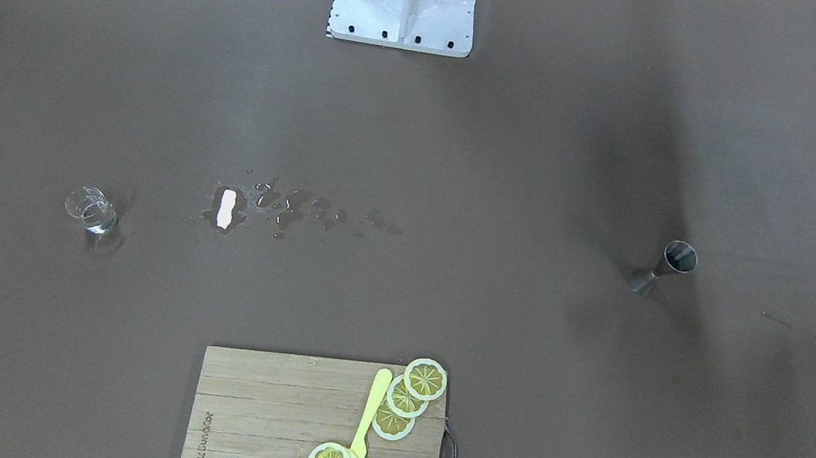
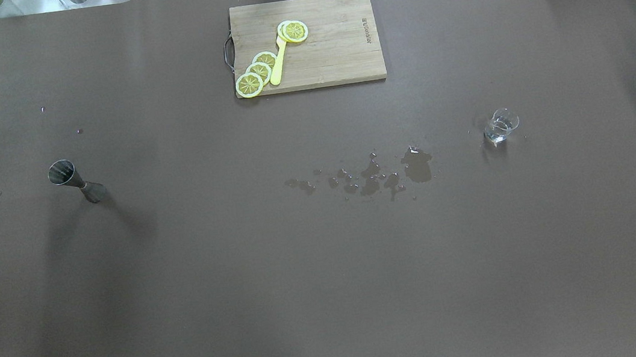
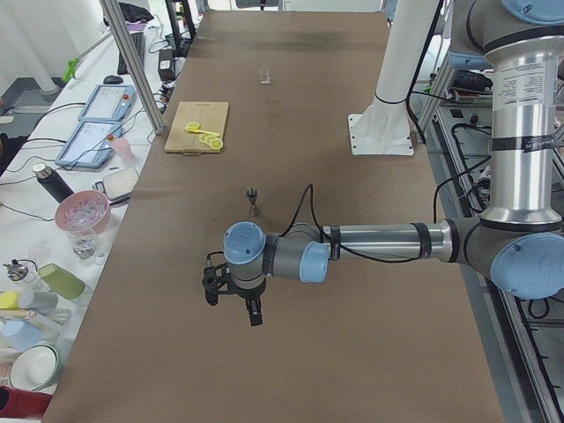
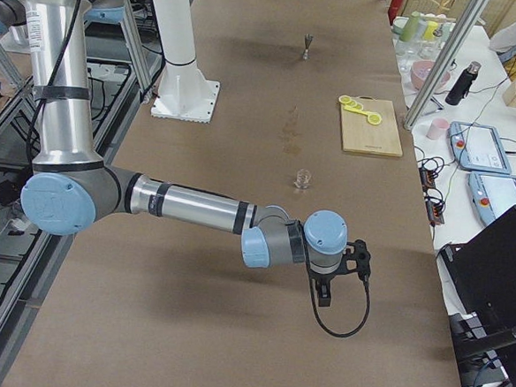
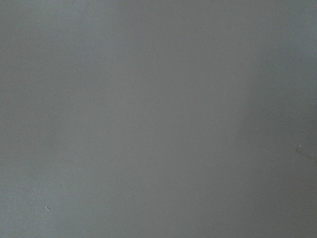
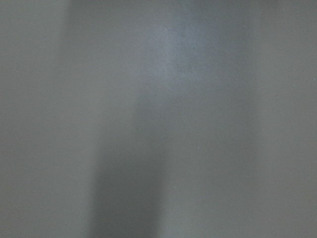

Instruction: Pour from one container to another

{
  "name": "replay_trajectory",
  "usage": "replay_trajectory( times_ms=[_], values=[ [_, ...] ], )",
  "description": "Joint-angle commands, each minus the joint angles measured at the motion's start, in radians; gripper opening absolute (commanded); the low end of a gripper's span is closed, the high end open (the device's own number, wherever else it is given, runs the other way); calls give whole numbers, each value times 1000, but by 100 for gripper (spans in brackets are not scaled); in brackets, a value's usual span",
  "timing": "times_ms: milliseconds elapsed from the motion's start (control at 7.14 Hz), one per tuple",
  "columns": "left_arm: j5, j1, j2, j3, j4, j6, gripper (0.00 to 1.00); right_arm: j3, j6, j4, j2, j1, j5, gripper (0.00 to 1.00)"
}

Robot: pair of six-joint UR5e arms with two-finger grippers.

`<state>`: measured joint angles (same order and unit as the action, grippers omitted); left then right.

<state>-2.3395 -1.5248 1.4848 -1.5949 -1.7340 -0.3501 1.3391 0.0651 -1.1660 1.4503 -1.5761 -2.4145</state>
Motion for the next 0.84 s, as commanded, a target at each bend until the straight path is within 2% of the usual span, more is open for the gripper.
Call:
replay_trajectory(
  times_ms=[0, 140, 420, 700],
  values=[
    [2, 0, 0, 1, 1, 3, 99, -35, 7, 162, -16, 2, -110, 100],
    [2, 0, 0, 3, 1, 3, 99, -35, 9, 219, -25, 2, -124, 100],
    [0, 0, 0, 0, 1, 3, 99, -34, 102, 247, -62, 1, -172, 100],
    [0, 0, 0, 0, 1, 3, 99, -29, 211, 368, -70, 1, -173, 100]
  ],
)
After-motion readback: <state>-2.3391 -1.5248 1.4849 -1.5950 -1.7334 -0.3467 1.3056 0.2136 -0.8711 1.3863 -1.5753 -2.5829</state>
